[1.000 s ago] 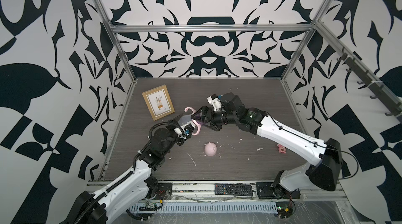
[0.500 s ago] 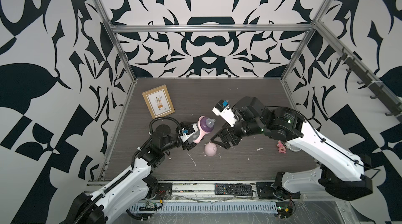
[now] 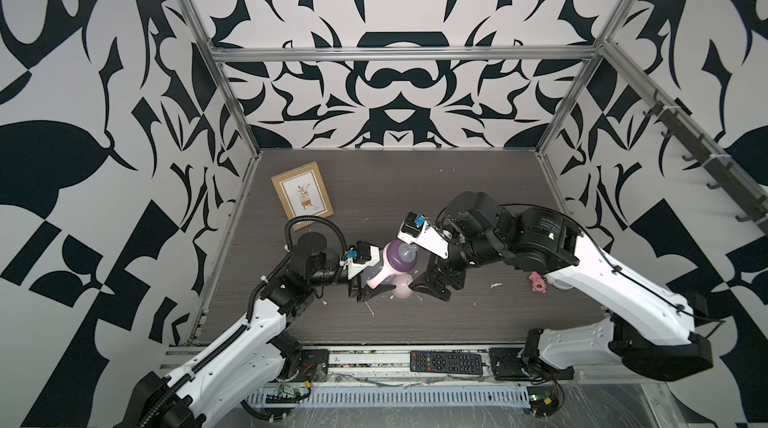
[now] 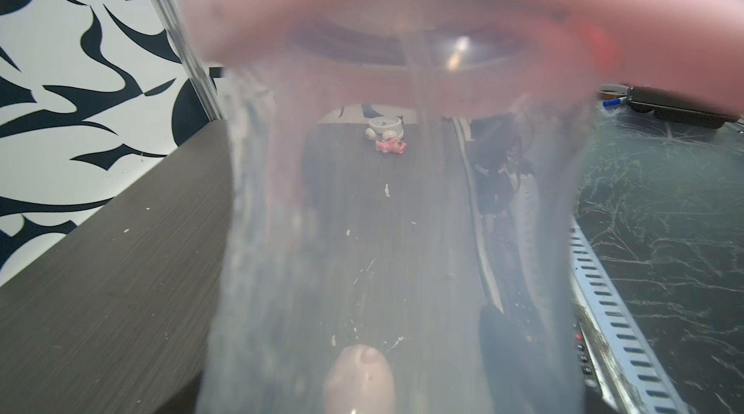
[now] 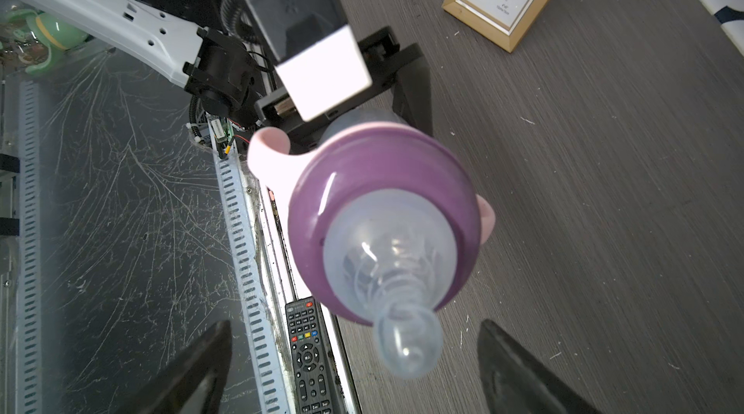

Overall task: Assemble the baby bottles
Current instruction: Screw the nipple onto the baby bottle.

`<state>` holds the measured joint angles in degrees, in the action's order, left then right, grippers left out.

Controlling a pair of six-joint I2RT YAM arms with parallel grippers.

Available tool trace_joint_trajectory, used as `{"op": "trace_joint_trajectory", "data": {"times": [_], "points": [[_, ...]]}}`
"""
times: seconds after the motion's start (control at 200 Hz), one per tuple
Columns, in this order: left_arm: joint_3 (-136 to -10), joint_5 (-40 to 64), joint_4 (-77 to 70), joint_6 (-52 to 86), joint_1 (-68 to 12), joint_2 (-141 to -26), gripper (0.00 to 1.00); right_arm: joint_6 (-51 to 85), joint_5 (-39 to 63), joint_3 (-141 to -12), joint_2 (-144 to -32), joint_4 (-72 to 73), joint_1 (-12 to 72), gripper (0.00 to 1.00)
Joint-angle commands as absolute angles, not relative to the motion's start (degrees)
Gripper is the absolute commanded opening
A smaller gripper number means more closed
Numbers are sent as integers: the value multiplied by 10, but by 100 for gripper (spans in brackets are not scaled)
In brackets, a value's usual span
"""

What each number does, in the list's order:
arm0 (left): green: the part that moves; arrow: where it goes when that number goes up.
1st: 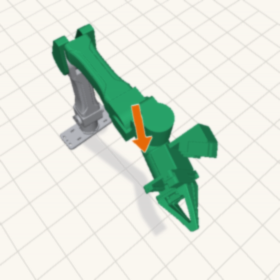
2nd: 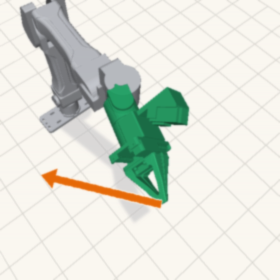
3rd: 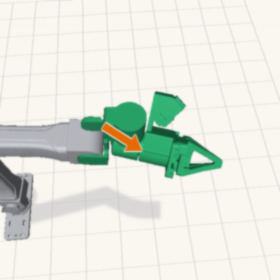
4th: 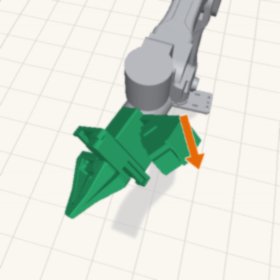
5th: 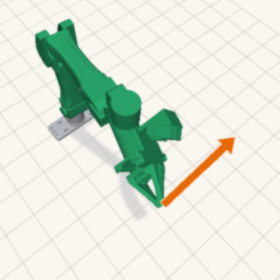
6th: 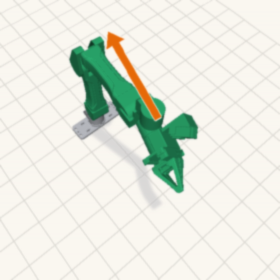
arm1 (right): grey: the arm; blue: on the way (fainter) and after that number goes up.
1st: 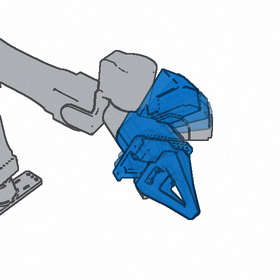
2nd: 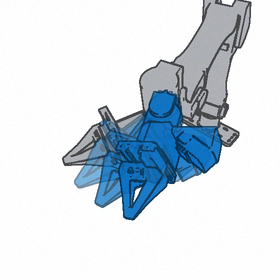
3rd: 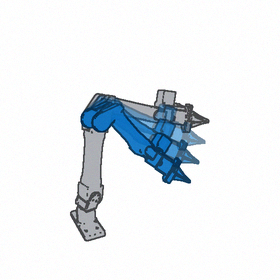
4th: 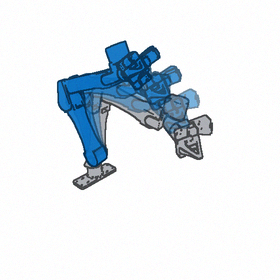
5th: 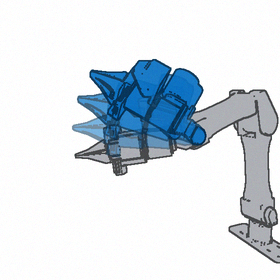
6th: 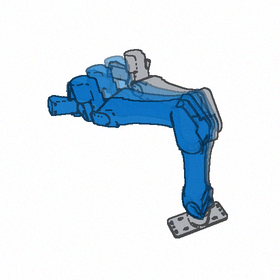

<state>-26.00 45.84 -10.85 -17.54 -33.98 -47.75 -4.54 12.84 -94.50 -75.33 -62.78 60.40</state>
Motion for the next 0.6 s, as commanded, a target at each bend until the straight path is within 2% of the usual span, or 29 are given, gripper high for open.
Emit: {"op": "trace_joint_trajectory", "data": {"times": [0.0,0.595], "points": [[-277,496,-109,-169,-339,-485,0,-73,155,-985,-769,-615,604,95],[-272,517,-106,-168,-339,-478,0,-66,160,-1035,-826,-628,603,79]]}}
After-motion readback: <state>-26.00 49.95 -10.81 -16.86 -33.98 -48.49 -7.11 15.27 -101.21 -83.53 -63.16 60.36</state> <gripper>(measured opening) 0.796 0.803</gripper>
